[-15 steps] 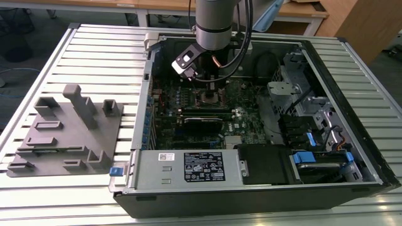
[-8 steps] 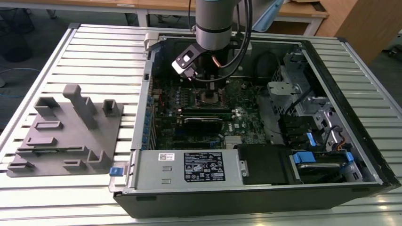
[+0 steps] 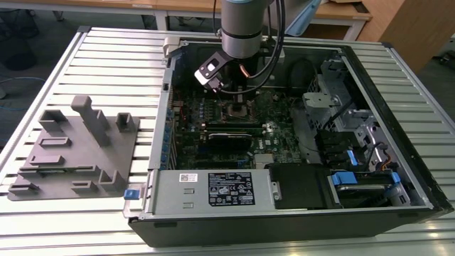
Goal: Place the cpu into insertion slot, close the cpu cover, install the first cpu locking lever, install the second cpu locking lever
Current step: 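Place the cpu into insertion slot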
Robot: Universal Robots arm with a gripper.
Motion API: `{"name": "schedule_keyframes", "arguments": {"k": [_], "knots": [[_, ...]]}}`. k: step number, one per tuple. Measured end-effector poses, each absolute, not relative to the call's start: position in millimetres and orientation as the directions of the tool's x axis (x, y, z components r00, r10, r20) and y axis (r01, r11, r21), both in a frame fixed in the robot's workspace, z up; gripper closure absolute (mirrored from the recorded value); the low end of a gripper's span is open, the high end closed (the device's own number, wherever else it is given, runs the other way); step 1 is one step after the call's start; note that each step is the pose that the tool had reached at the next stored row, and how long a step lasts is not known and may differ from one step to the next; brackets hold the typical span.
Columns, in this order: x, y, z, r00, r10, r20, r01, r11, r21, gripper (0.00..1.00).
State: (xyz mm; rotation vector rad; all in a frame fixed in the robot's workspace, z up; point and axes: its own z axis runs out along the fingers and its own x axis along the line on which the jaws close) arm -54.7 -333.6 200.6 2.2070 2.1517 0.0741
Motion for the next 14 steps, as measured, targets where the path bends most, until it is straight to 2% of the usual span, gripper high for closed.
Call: {"name": "schedule_keyframes", "arguments": {"k": [14], "knots": [[-54.9,-333.8,197.4,0.026,1.0,-0.005,0.997,-0.025,0.075,0.9]]}}
